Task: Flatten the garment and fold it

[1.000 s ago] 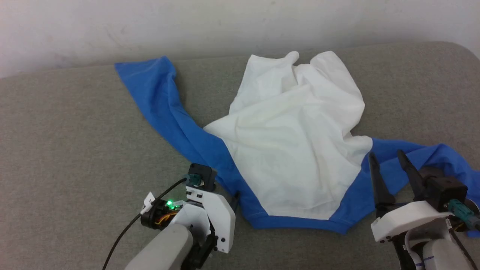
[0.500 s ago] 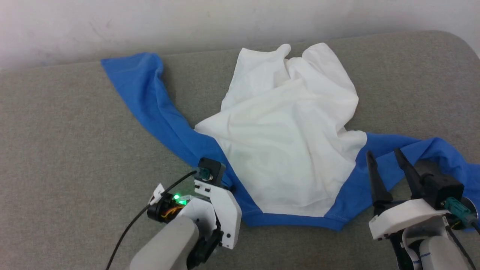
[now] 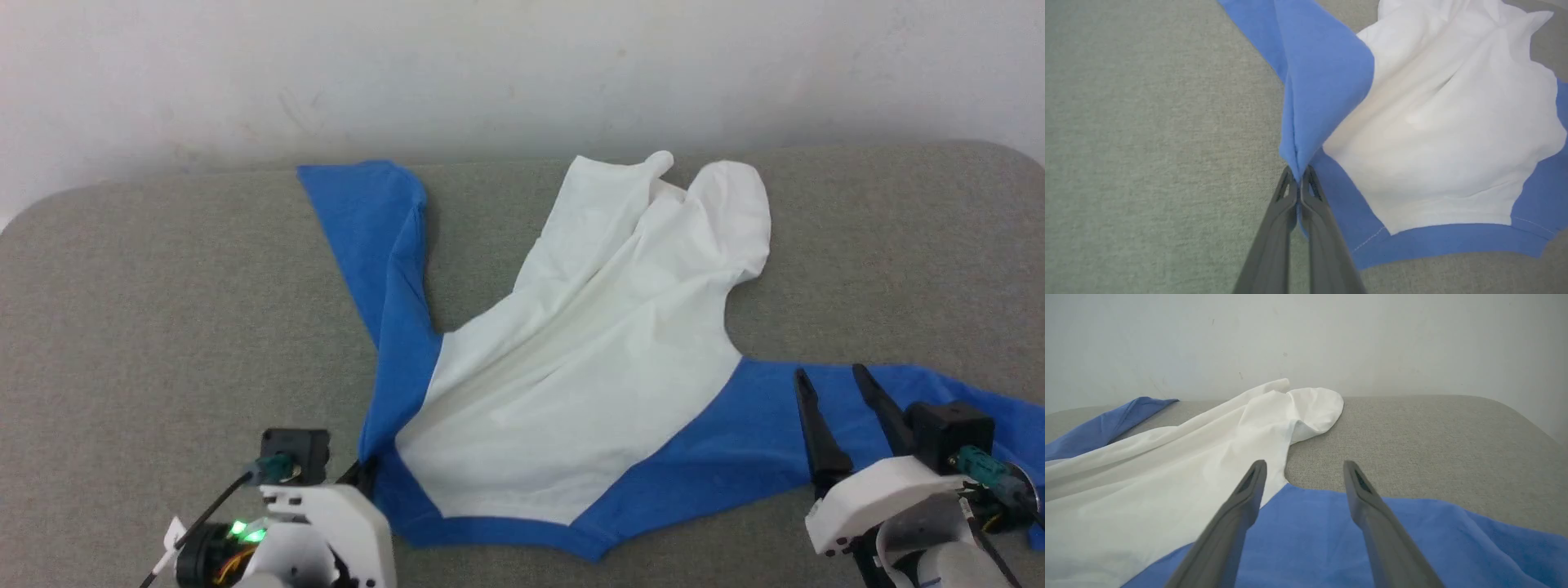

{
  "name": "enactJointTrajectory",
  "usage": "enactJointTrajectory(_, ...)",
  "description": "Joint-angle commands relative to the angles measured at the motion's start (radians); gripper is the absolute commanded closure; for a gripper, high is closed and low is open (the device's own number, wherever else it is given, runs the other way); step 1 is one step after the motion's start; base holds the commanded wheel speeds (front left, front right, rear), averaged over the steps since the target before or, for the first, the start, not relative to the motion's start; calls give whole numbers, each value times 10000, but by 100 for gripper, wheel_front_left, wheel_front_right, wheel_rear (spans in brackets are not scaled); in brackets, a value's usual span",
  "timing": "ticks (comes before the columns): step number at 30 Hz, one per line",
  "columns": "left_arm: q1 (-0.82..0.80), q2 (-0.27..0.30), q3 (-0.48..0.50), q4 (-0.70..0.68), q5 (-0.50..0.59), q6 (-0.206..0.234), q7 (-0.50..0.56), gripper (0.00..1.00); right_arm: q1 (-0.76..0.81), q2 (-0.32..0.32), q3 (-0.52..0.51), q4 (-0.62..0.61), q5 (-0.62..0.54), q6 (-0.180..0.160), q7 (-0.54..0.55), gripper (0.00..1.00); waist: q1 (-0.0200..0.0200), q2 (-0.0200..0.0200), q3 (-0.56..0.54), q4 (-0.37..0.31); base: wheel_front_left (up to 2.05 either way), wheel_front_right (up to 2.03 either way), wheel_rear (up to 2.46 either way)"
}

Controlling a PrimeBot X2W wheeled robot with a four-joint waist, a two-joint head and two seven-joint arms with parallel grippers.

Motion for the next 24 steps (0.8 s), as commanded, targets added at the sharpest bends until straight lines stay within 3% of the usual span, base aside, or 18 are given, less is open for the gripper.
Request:
enactJointTrajectory(1, 606, 312, 251, -339, -200, 282, 93, 100, 200, 1, -87, 47, -30, -21, 300, 0, 0, -1, -236, 304, 0, 0, 0)
enactJointTrajectory(4, 1158, 647, 207, -525, -310, 383, 446, 100, 361, 39, -521, 248, -95, -21, 900, 0, 0, -1, -259, 419, 0, 0, 0)
enactJointTrajectory(6, 1268, 565, 156, -531, -437, 288, 436, 100, 401, 63, -895, 319, -157, -21, 1222, 0, 0, -1, -258, 474, 0, 0, 0)
enactJointTrajectory(7, 1248, 543, 116, -484, -404, 248, 373, 36, 390, 73, -1109, 314, -160, -21, 1376, 0, 0, -1, -250, 483, 0, 0, 0)
enactJointTrajectory(8, 1176, 491, 137, -437, -349, 233, 184, 0, 360, 78, -1341, 267, -212, -21, 1523, 0, 0, -1, -241, 486, 0, 0, 0)
enactJointTrajectory(12, 895, 295, 250, -356, -161, 59, -701, 0, 245, -68, -2090, 1, -421, -21, 2062, 0, 0, -1, -220, 479, 0, 0, 0)
enactJointTrajectory(17, 411, 91, 396, -398, 427, -424, -2817, 0, 308, -707, -3531, -279, -688, -21, 3814, 0, 0, -1, -159, 570, 0, 0, 0)
enactJointTrajectory(20, 241, 19, 520, -269, 819, -484, -4043, 0, 252, -1066, -4506, -214, -933, -21, 4520, 0, 0, -1, -44, 655, 0, 0, 0)
enactJointTrajectory(24, 209, -164, 630, -98, 1139, -451, -4690, 0, 95, -1379, -5089, 307, -1036, -21, 5200, 0, 0, -1, 165, 727, 0, 0, 0)
